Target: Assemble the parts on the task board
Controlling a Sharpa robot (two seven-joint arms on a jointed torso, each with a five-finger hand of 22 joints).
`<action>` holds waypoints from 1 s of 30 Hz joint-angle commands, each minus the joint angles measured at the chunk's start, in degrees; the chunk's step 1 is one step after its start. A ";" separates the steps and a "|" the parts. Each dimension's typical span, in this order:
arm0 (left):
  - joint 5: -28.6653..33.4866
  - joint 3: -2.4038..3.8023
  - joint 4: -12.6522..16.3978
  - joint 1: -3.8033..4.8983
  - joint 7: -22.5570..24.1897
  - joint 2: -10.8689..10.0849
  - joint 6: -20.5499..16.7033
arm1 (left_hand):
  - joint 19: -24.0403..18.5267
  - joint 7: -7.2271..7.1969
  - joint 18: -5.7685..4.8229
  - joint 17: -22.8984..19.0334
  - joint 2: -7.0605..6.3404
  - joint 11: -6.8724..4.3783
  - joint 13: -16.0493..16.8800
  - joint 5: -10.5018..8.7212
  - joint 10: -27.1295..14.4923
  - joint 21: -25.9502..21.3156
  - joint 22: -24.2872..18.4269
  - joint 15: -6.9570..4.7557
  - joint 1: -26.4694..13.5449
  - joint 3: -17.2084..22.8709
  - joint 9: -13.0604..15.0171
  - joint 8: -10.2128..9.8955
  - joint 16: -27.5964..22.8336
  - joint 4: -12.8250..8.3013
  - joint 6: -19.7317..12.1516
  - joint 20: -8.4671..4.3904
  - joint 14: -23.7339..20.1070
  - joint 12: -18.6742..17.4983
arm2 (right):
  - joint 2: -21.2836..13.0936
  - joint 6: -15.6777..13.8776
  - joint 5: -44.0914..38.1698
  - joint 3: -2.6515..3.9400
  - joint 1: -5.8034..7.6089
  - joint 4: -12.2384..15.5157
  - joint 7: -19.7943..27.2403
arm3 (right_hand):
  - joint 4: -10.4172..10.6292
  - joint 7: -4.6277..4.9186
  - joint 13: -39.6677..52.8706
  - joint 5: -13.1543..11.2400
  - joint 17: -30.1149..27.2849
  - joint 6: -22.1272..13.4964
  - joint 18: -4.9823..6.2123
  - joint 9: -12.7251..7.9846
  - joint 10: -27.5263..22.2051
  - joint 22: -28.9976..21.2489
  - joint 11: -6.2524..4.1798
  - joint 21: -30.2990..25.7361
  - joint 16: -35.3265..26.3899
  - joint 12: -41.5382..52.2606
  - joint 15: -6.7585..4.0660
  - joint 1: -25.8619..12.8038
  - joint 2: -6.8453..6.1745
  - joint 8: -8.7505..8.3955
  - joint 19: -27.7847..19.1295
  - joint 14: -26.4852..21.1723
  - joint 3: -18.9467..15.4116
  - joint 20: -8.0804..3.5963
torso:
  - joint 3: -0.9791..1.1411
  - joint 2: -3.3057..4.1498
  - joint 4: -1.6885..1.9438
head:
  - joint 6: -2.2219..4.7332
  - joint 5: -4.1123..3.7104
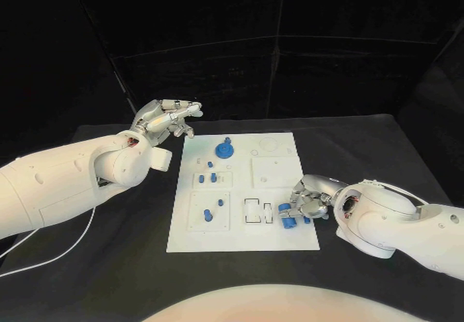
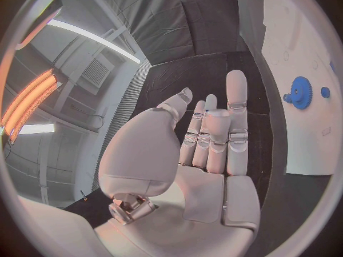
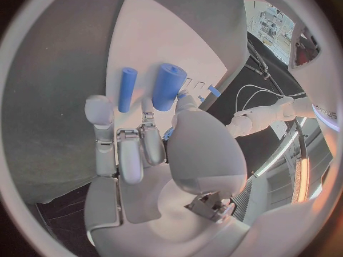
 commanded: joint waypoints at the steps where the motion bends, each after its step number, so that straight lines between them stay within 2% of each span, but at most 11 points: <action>1: 0.15 -0.02 0.02 0.09 0.27 0.06 0.73 | 0.13 -0.29 0.78 0.06 -0.02 -0.27 -0.04 0.09 -0.19 -0.38 -0.08 0.00 0.30 -0.10 0.06 0.19 0.31 -0.05 0.05 0.27 -0.31 0.20 | 0.27 2.27 -0.05 -0.05 -0.16 0.00 -0.14 | -0.08 0.05 1.37 0.18 8.02 0.48 -0.59 0.13 0.13 0.12 -0.39 0.24 0.22 0.40 -0.56 0.04 0.13 0.38 -0.01 4.57 -0.11 -0.37 | -0.04 0.04 0.07 | 0.05 -0.22; 9: 0.15 -0.11 0.11 0.09 -0.18 0.04 1.12 | 0.13 -0.29 0.78 -0.04 -0.04 -0.27 -0.04 0.09 -0.20 -0.38 -0.08 0.00 0.29 -0.12 0.06 0.19 0.27 -0.04 0.04 0.26 -0.34 0.22 | 0.85 3.29 -1.52 -0.06 -0.49 -0.23 -0.27 | -0.39 -0.07 1.36 0.58 8.00 0.21 -0.65 0.67 0.06 0.41 -0.52 0.34 0.19 0.20 -0.71 2.04 0.31 1.02 0.00 4.56 0.11 -0.55 | -0.06 0.02 0.14 | 0.14 -0.46; 16: 0.15 -0.19 0.16 0.09 -0.47 -0.07 1.42 | 0.13 -0.29 0.78 -0.04 -0.04 -0.27 -0.04 0.09 -0.20 -0.38 -0.08 0.00 0.29 -0.12 0.06 0.19 0.27 -0.04 0.04 0.26 -0.34 0.22 | 1.46 1.73 -4.02 -0.06 -0.60 -0.28 -0.43 | -0.77 -0.28 1.81 4.25 8.26 0.39 -0.73 1.36 0.32 0.92 -0.72 0.57 0.24 0.25 -0.88 4.33 0.73 1.85 0.15 4.60 0.01 -0.72 | -0.06 0.00 0.03 | 0.20 -0.26; 18: 0.15 -0.22 0.18 0.09 -0.52 -0.08 1.50 | 0.13 -0.29 0.78 -0.04 -0.04 -0.27 -0.04 0.09 -0.20 -0.38 -0.08 0.00 0.29 -0.12 0.06 0.19 0.27 -0.04 0.04 0.26 -0.34 0.22 | 1.56 1.19 -4.35 -0.05 -0.61 -0.17 -0.49 | -1.31 -0.40 2.19 7.94 8.40 0.65 -0.75 1.53 0.57 1.17 -0.85 0.69 0.28 0.43 -1.02 5.78 1.27 2.02 0.26 4.63 0.35 -0.84 | -0.04 0.00 0.04 | 0.24 -0.17; 20: 0.15 -0.26 0.20 0.09 -0.58 -0.08 1.58 | 0.13 -0.29 0.78 -0.04 -0.04 -0.27 -0.04 0.09 -0.20 -0.38 -0.08 0.00 0.29 -0.12 0.06 0.19 0.27 -0.04 0.04 0.26 -0.34 0.22 | 1.45 -0.05 -4.39 -0.05 -0.62 0.15 -0.49 | -1.95 -0.65 2.76 13.40 8.68 1.23 -0.78 1.58 0.99 1.46 -1.11 0.83 0.36 0.73 -1.24 7.55 1.92 2.00 0.43 4.68 0.87 -1.02 | -0.01 0.02 0.08 | 0.25 -0.12; 23: 0.15 -0.32 0.20 0.09 -0.65 -0.14 1.63 | 0.13 -0.29 0.78 -0.04 -0.04 -0.27 -0.04 0.09 -0.20 -0.38 -0.08 0.00 0.29 -0.12 0.06 0.19 0.27 -0.04 0.04 0.26 -0.34 0.22 | 1.06 -2.73 -3.22 -0.04 -0.63 0.79 -0.14 | -1.91 -0.96 3.38 18.06 9.03 2.04 -0.84 1.49 1.49 1.79 -1.43 1.00 0.47 1.04 -1.47 8.28 2.40 1.67 0.62 4.75 1.03 -1.23 | -0.02 0.00 0.04 | 0.36 -0.03; 26: 0.15 -0.36 0.20 0.09 -0.70 -0.16 1.70 | 0.13 -0.27 0.78 -0.14 -0.10 -0.26 -0.06 0.08 -0.27 -0.39 -0.09 0.00 0.28 -0.18 0.04 0.18 0.25 -0.03 -0.02 0.26 -0.39 0.24 | 0.79 -5.51 -1.14 -0.03 -0.62 1.40 0.65 | -1.57 -1.15 3.61 20.69 9.26 2.68 -0.87 1.33 1.73 2.00 -1.62 1.12 0.54 1.07 -1.63 8.47 2.63 1.19 0.76 4.80 1.02 -1.40 | -0.12 -0.07 0.01 | 0.34 0.04; 30: 0.15 -0.39 0.23 0.09 -0.75 -0.13 1.83 | 0.13 -0.27 0.78 -0.14 -0.10 -0.26 -0.06 0.08 -0.27 -0.39 -0.09 0.00 0.28 -0.18 0.04 0.18 0.25 -0.03 -0.02 0.26 -0.39 0.24 | 0.72 -8.62 0.90 -0.02 -0.61 2.06 1.83 | -1.06 -1.38 4.09 22.25 9.51 3.49 -0.93 1.23 2.11 2.34 -1.82 1.29 0.61 1.31 -1.79 8.42 2.90 0.83 0.93 4.85 1.00 -1.54 | -0.08 0.02 0.05 | 0.38 0.23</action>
